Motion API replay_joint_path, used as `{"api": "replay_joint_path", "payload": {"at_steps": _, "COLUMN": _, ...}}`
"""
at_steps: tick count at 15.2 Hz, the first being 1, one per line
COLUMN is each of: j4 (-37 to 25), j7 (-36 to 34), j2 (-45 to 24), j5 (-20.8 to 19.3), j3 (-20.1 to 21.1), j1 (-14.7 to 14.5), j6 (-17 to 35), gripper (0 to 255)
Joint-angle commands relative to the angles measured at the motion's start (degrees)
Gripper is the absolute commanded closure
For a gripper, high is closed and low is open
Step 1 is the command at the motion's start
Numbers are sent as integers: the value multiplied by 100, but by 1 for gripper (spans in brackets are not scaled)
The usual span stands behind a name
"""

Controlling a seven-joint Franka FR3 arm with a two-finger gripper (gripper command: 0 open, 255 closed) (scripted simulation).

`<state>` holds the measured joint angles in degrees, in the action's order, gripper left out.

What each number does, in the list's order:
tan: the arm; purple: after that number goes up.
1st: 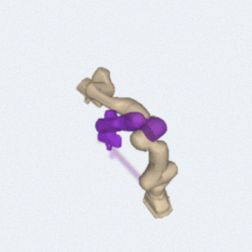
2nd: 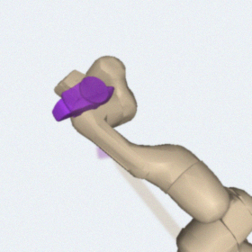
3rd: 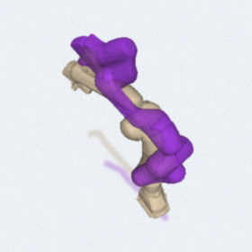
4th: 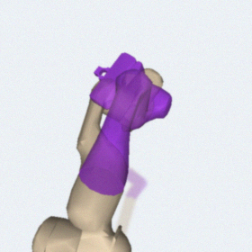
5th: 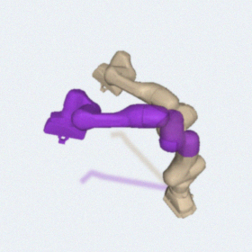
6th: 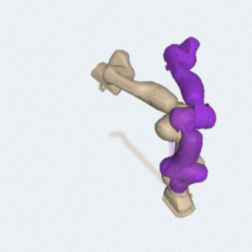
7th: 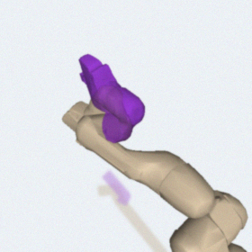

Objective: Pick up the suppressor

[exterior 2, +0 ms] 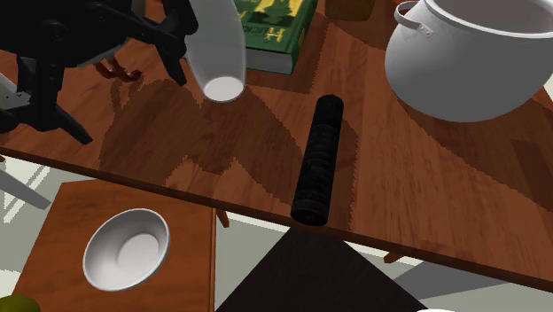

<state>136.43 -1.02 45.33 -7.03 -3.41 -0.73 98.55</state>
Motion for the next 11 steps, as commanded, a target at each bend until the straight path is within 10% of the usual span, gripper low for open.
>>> {"api": "replay_joint_path", "payload": {"at_steps": 1, "j4": 0, "j7": 0, "j2": 0, "j5": 0, "j3": 0, "j1": 0, "j6": 0, "gripper": 0}}
{"api": "replay_joint_path", "payload": {"at_steps": 11, "j4": 527, "j7": -939, "j2": -281, "j5": -178, "j3": -877, "j1": 1143, "j6": 533, "gripper": 0}}
